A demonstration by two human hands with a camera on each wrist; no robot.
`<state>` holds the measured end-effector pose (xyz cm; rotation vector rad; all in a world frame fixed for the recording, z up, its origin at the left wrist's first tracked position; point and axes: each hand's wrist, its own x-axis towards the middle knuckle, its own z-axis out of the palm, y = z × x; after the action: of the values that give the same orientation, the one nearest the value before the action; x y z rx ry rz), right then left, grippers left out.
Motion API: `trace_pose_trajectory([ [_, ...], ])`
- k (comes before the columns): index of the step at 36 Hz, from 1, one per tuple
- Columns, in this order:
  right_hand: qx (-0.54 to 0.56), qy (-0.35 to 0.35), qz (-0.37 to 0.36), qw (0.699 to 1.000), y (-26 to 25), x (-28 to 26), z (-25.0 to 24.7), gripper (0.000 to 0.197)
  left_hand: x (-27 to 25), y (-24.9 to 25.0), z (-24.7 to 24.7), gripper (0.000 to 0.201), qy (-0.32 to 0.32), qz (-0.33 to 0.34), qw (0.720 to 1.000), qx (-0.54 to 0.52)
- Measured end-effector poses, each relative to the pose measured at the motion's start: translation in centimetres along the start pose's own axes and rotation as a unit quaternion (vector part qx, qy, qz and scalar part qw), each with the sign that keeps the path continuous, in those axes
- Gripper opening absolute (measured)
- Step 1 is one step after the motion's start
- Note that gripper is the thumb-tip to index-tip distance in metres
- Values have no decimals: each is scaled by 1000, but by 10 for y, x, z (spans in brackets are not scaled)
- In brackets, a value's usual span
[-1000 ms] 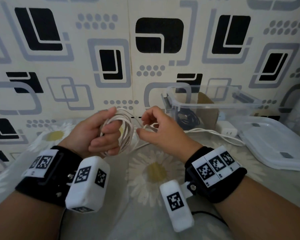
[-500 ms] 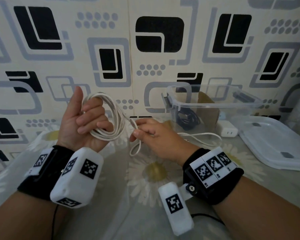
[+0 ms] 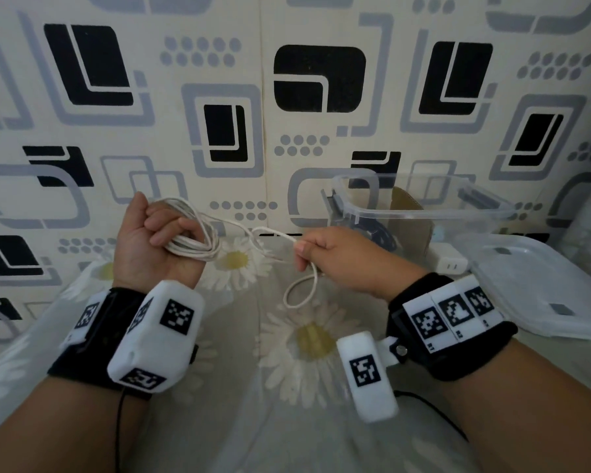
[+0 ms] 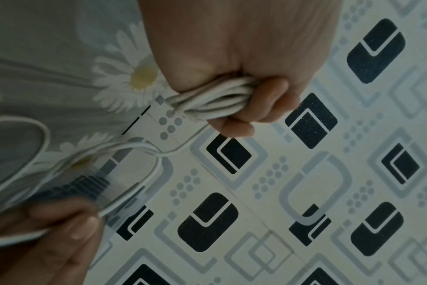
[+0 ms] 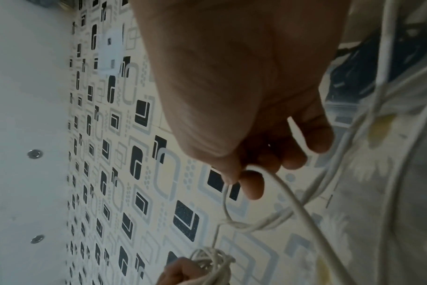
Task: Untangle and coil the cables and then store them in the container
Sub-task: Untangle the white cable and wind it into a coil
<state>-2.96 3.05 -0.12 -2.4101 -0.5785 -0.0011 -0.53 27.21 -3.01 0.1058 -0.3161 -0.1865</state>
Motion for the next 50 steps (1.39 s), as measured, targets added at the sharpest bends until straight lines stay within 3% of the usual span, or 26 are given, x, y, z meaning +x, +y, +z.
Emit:
trace_pose_trajectory([
  [4,-24,35,8,999,-8,-4,-16,37,1,1,2,42,39,55,997,26],
  [10,-23,106,9,994,-13,-10,-41,27,1,6,13,39,46,98,994,29],
  [20,-67,142,13,987,-13,-31,-84,27,-6,1,57,32,41,147,988,31],
  [29,-174,131,58,974,6,-56,-105,28,-16,-11,100,40,68,165,980,84],
  [36,-288,122,86,946,10,-69,-98,28,-31,-26,171,43,2,102,981,165],
  [41,-213,62,96,970,-5,-71,-93,28,-46,-53,223,45,-54,23,971,233],
  [44,-173,24,58,983,-20,-73,-89,35,-57,-70,248,41,-70,5,964,257],
  [47,14,46,3,999,-36,-79,-82,40,-65,-86,264,39,-75,-9,954,289],
  [50,229,90,-55,968,-61,-88,-79,23,-70,-97,269,40,-70,-14,945,320],
])
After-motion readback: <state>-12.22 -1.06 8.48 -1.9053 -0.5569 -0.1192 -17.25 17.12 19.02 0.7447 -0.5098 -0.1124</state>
